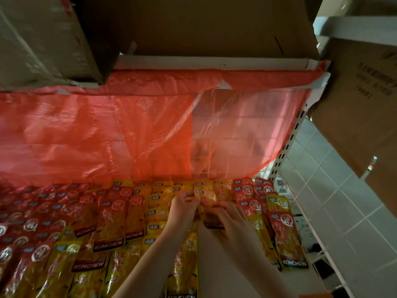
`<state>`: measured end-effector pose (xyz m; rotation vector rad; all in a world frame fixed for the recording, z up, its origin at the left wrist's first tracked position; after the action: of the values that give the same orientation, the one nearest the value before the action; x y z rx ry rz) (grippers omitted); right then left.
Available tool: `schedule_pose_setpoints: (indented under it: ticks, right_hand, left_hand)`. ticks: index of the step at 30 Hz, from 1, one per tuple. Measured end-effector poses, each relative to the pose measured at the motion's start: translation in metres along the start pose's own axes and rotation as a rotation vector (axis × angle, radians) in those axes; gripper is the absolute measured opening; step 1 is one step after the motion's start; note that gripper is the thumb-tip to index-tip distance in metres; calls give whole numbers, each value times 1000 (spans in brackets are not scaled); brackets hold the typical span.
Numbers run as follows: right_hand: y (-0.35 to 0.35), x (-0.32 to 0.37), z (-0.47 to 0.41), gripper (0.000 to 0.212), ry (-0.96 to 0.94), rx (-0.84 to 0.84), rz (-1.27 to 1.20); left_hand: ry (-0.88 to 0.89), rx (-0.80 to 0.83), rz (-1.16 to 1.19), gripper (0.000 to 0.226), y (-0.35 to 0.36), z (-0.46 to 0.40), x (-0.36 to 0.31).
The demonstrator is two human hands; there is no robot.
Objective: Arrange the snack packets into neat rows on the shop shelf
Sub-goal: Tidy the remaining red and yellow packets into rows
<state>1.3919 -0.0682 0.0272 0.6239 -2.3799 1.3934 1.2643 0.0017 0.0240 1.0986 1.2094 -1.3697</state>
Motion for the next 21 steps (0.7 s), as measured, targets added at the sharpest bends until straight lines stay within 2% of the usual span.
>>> schedule_pose_setpoints:
  ticks: [4, 7, 11, 15, 21]
  right_hand:
    - [4, -2, -2, 32, 33, 1, 13]
    - [9, -8, -3, 28, 82, 15, -69]
    - [12, -15, -4, 19, 150, -27, -188]
    - [8, -17, -11, 24, 183, -108, -175]
    - [20, -14, -16, 28, 183, -67, -96]
  left_hand:
    - [15, 73, 23, 13, 6, 3, 0]
    - [36, 87, -1, 22, 11, 3, -1]
    - [76, 100, -5, 16, 17, 5, -7]
    - [122, 136, -67, 20, 15, 8, -10]
    - [189, 110, -232, 24, -3, 15, -9]
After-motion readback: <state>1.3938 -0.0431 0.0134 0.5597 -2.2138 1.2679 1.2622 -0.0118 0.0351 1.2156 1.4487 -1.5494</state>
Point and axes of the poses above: each hand's wrist, its own z-axis away from the middle knuckle, its own y-axis out of the palm, x = y × z, the point moved 5 cm from there along -z, towards the middle knuckle, and after that the axes turned 10 degrees about y, right-handed, at the moved point
